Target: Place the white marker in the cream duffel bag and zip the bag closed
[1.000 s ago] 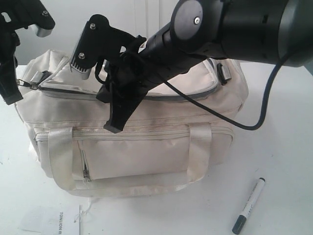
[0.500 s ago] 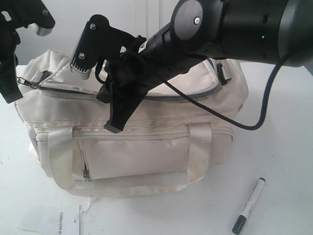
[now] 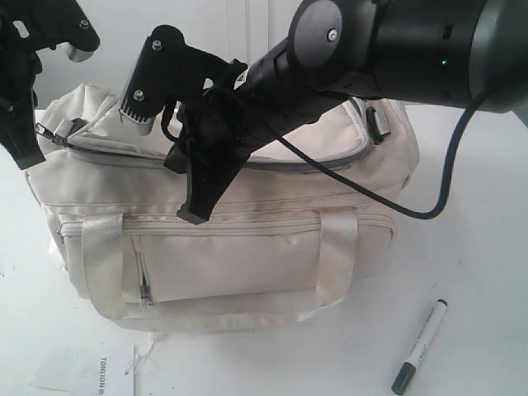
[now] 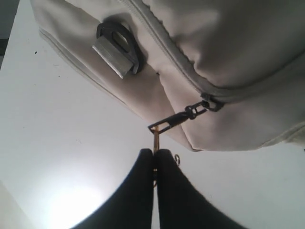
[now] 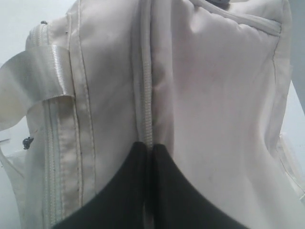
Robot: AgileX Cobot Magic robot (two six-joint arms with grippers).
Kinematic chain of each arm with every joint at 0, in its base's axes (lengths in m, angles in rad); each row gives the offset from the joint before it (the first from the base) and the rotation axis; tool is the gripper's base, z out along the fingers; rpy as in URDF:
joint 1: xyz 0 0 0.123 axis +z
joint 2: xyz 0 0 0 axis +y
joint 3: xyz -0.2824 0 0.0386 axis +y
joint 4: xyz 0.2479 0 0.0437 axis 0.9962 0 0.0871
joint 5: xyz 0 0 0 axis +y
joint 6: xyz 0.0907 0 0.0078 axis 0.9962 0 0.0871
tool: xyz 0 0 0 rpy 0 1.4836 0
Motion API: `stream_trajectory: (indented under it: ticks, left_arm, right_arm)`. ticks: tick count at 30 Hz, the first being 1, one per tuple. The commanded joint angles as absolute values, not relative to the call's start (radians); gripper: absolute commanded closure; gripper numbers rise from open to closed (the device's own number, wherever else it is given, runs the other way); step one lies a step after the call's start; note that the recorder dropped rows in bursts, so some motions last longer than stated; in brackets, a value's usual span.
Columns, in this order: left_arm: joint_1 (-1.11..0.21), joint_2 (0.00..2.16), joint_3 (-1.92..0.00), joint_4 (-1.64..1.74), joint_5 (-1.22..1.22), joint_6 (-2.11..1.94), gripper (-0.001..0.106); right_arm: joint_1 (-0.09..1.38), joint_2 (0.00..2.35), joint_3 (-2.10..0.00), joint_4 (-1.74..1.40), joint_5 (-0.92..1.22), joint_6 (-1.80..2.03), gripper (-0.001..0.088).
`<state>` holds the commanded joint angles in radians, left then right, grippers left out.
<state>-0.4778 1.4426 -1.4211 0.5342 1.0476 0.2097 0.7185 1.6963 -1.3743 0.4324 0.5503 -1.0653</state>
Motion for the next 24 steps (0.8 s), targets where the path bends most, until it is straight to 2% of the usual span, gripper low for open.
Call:
stream_trajectory:
  ticks: [18,19,23,24]
  left_arm:
    - [-0.45,1.457,-1.421,0.503,0.93,0.21,0.105]
    - [-0.45,1.457,-1.421,0.493,0.921,0.21,0.102]
    - [-0.45,1.453,-1.421,0.499,0.927,0.152,0.056]
    - [-0.45,1.444,-1.421,0.507,0.929,0.092,0.05]
  right_arm:
    - [0.719,1.696,-1.374,0.436,0.55,-1.065,0.0868]
    - [0.719,1.696,-1.374,0.436,0.55,-1.065,0.0868]
    - [0.719,1.696,-1.374,0.435,0.552,-1.071,0.0868]
    - [0.719,1.696,-1.374,0.435,0.552,-1.069,0.0868]
